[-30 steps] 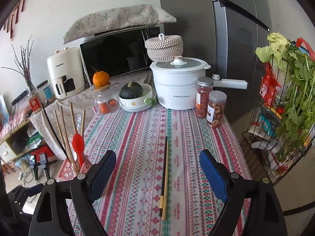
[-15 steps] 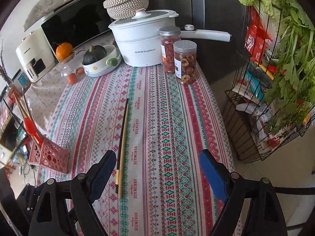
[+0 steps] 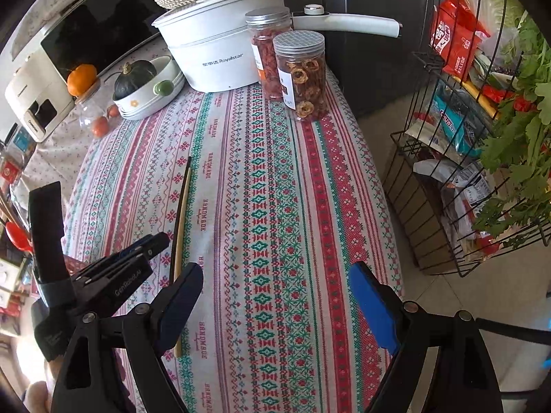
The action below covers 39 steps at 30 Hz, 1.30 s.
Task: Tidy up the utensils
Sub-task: 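Move the left gripper to the black chopstick and grasp it, then carry the black chopstick toward the basket with the left gripper while the right gripper grasps the last wooden chopstick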
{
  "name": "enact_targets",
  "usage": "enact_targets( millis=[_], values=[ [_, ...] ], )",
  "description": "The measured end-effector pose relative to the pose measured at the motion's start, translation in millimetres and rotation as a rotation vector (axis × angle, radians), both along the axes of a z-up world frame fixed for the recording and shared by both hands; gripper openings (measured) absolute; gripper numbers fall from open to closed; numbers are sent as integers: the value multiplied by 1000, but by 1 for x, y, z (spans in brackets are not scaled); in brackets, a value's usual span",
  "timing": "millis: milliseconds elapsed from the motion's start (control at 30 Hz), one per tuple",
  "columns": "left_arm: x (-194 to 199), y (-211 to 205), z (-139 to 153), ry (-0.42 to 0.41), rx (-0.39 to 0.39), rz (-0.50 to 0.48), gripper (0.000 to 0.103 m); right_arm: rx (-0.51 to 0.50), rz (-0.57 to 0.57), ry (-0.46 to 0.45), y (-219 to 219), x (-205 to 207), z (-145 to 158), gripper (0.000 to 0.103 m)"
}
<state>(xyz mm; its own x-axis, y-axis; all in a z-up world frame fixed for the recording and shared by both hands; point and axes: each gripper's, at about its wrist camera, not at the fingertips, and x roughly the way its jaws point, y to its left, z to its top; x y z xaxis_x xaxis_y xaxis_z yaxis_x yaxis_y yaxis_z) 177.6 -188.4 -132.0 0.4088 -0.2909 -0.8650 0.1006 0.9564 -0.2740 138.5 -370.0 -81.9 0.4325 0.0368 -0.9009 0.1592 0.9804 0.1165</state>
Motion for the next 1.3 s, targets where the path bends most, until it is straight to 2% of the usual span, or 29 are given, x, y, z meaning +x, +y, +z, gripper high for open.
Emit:
enact_targets(
  millis=[67, 300, 500, 800, 867, 1133, 1233, 1300],
  values=[
    [11, -6, -4, 2, 14, -12, 15, 15, -13, 8, -3, 4, -3, 88],
    [23, -15, -5, -32, 87, -17, 14, 45, -41, 28, -9, 13, -11, 88],
    [33, -18, -7, -5, 62, -36, 15, 52, -41, 42, -6, 17, -15, 88],
    [35, -30, -6, -7, 100, -57, 15, 45, -50, 42, -7, 16, -15, 88],
    [38, -30, -9, 6, 95, -53, 20, 44, -52, 45, -8, 16, -16, 88],
    [38, -37, -12, -30, 168, -88, 20, 48, -58, 50, -10, 16, -18, 88],
    [39, -36, -12, -28, 179, -96, 14, 50, -56, 52, -9, 16, -18, 88],
    [38, -31, -12, -24, 159, -86, 13, 48, -53, 51, -9, 16, -18, 88]
  ],
)
